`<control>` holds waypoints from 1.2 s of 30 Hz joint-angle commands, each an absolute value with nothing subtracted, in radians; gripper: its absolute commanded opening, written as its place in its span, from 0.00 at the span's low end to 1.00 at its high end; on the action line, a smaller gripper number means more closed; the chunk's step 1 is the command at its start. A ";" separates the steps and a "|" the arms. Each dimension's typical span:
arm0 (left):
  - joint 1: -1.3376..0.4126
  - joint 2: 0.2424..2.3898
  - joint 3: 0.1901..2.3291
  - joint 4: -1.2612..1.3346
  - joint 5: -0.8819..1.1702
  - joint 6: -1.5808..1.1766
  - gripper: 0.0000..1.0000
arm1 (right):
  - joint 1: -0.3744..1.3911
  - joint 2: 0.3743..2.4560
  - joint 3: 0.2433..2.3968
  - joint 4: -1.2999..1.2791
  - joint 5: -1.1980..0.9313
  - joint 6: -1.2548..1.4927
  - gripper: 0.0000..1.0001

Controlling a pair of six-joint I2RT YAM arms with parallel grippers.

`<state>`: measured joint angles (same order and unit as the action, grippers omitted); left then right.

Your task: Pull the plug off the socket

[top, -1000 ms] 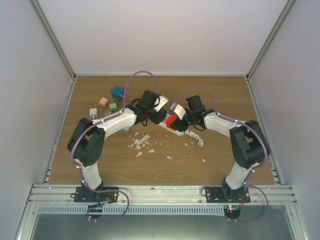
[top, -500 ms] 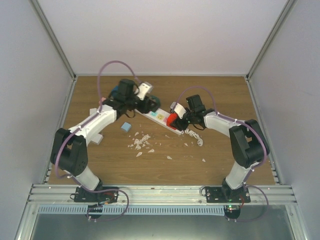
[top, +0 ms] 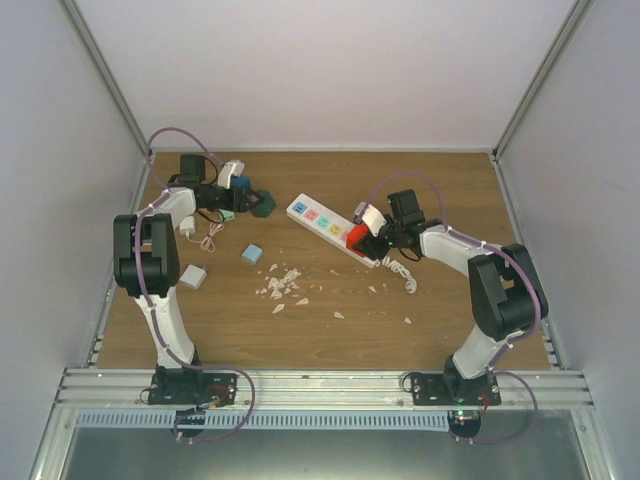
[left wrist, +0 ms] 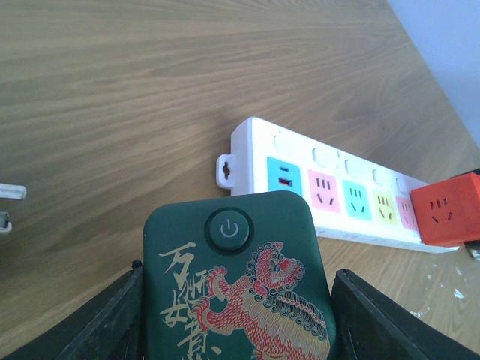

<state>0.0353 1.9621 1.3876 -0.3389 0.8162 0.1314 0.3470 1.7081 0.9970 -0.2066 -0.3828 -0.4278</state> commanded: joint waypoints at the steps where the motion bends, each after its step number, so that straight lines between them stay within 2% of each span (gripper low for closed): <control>1: 0.047 2.045 1.445 -0.376 0.982 0.158 0.21 | 0.320 1.686 0.948 -0.275 -0.322 -0.465 0.15; 8: 0.066 2.121 1.475 -0.383 0.968 0.136 0.29 | 0.321 1.680 0.946 -0.270 -0.358 -0.465 0.17; 9: 0.071 2.127 1.482 -0.388 0.943 0.127 0.34 | 0.320 1.683 0.947 -0.269 -0.363 -0.465 0.18; 11: 0.083 2.139 1.499 -0.402 0.887 0.114 0.51 | 0.321 1.683 0.947 -0.265 -0.376 -0.460 0.20; 13: 0.096 2.133 1.505 -0.407 0.850 0.113 0.64 | 0.322 1.685 0.949 -0.260 -0.386 -0.452 0.22; 15: 0.098 2.106 1.499 -0.406 0.826 0.121 0.73 | 0.326 1.684 0.954 -0.251 -0.390 -0.442 0.25; 18: 0.092 2.042 1.498 -0.415 0.795 0.150 0.82 | 0.338 1.682 0.962 -0.239 -0.393 -0.425 0.29; 21: 0.080 1.996 1.519 -0.437 0.739 0.175 0.97 | 0.354 1.685 0.974 -0.229 -0.389 -0.408 0.35; 23: 0.071 1.977 1.547 -0.472 0.716 0.210 0.99 | 0.364 1.692 0.983 -0.224 -0.386 -0.400 0.40; 31: -0.149 1.802 1.409 -0.427 0.515 0.315 0.99 | 0.413 1.713 1.013 -0.187 -0.375 -0.338 0.44; 36: -0.328 1.742 1.313 -0.374 0.446 0.285 0.99 | 0.417 1.683 1.011 -0.175 -0.444 -0.314 0.78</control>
